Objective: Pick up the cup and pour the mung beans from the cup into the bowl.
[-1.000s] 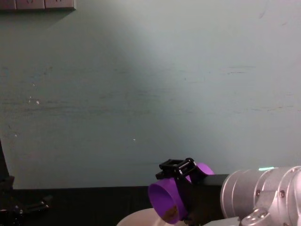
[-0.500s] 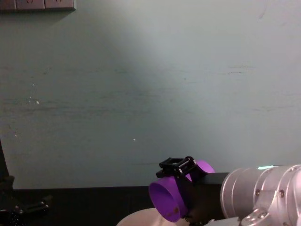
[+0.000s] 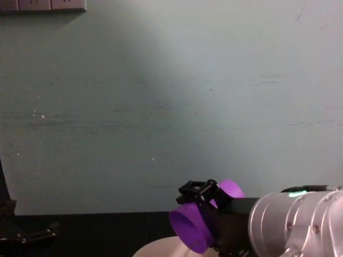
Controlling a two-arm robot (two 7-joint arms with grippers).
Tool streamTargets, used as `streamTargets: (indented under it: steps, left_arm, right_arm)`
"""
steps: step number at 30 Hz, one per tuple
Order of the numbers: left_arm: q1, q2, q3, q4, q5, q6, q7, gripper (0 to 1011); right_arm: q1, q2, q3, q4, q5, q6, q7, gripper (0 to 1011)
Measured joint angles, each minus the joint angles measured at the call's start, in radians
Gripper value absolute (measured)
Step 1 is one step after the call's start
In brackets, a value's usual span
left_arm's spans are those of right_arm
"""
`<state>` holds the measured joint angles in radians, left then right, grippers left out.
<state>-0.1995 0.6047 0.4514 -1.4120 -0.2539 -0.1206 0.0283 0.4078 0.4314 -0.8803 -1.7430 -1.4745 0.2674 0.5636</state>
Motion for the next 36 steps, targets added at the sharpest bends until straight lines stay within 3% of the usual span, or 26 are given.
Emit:
streamTargets:
  steps: [6, 14, 19, 27, 31, 36]
  left_arm:
    - [0.000, 0.000, 0.000, 0.000, 0.000, 0.000, 0.000, 1000]
    - [0.000, 0.000, 0.000, 0.000, 0.000, 0.000, 0.000, 1000]
    - [0.000, 0.000, 0.000, 0.000, 0.000, 0.000, 0.000, 1000]
    - [0.000, 0.000, 0.000, 0.000, 0.000, 0.000, 0.000, 1000]
    - [0.000, 0.000, 0.000, 0.000, 0.000, 0.000, 0.000, 1000]
    - [0.000, 0.000, 0.000, 0.000, 0.000, 0.000, 0.000, 1000]
  right_arm:
    - [0.018, 0.010, -0.043, -0.002, -0.091, 0.005, 0.033, 731]
    - [0.044, 0.019, -0.112, -0.007, -0.259, -0.002, 0.091, 731]
    - [0.051, 0.021, -0.133, -0.018, -0.309, -0.014, 0.108, 731]
    - [0.055, 0.023, -0.137, -0.022, -0.317, -0.030, 0.114, 731]
    - [0.041, 0.024, -0.117, -0.032, -0.283, -0.020, 0.092, 731]
    - [-0.009, 0.025, -0.056, -0.054, -0.190, 0.029, 0.013, 731]
